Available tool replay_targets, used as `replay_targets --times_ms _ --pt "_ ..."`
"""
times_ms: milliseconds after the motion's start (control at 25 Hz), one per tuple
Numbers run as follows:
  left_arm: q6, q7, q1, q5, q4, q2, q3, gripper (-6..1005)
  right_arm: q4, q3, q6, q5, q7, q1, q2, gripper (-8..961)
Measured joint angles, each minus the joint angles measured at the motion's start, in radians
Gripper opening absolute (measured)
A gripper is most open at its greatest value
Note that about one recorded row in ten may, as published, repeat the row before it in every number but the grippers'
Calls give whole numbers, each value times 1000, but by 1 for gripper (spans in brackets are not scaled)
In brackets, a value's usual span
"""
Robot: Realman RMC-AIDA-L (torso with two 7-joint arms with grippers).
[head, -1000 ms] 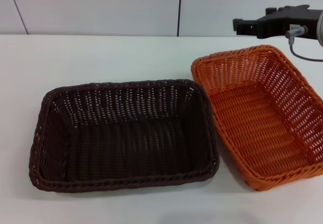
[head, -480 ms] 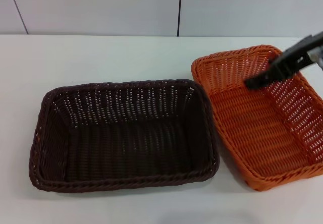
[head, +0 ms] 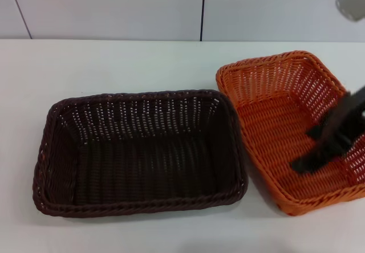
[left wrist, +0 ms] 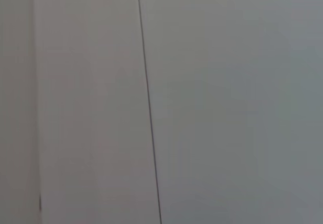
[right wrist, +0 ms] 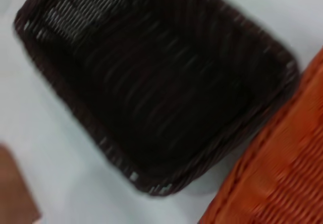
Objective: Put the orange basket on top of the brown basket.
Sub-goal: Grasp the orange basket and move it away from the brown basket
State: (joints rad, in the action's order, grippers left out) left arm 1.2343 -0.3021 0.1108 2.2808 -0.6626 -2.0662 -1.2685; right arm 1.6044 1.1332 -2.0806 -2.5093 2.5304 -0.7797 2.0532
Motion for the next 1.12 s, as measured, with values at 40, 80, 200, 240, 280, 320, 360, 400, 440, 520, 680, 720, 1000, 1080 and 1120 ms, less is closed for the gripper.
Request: replay_targets --times_ms 40,80,200,240,280,320,360,400,440,520,680,720,1000,1080,1120 --pt "-2 0 0 -4 0 0 1 785 -18 11 -20 -3 -25 3 2 821" --pt "-5 0 -2 -9 0 0 2 785 -18 11 -20 -3 -25 3 2 821" --pt "-14 -2 -7 -23 0 0 4 785 -32 28 -38 -9 -47 6 3 821" --pt "-17 -4 -9 -25 0 0 4 785 -35 36 -42 -10 -51 6 3 821" --pt "-19 -5 -10 -28 0 -1 4 785 -39 45 -46 -12 -55 6 1 821" --pt "-22 -7 -11 -30 0 -1 4 785 -43 55 -50 -14 -58 5 0 821" --pt "-24 -7 -12 -31 0 -1 5 785 -49 69 -54 -21 -65 5 -2 821" --pt "-26 -7 -12 -34 0 -1 5 785 -53 83 -57 -32 -73 5 -2 821" --pt "-29 -7 -13 -38 0 -1 5 785 -62 107 -59 -60 -86 3 0 821" --pt "-34 -8 -15 -40 0 -2 5 785 -65 117 -60 -74 -92 2 2 821" --pt "-39 -10 -16 -43 0 -2 6 785 -70 131 -60 -100 -106 2 9 821" --pt "-39 -10 -16 -43 0 -2 6 785 -71 132 -60 -102 -108 2 9 821" --pt "-50 -10 -12 -43 0 -2 6 785 -124 148 -44 -141 -133 5 10 821" --pt "-58 -7 -12 -45 0 -2 6 785 -145 153 -33 -152 -141 5 12 822" --pt "-60 -6 -12 -47 1 -2 6 785 -155 153 -26 -155 -145 5 12 822"
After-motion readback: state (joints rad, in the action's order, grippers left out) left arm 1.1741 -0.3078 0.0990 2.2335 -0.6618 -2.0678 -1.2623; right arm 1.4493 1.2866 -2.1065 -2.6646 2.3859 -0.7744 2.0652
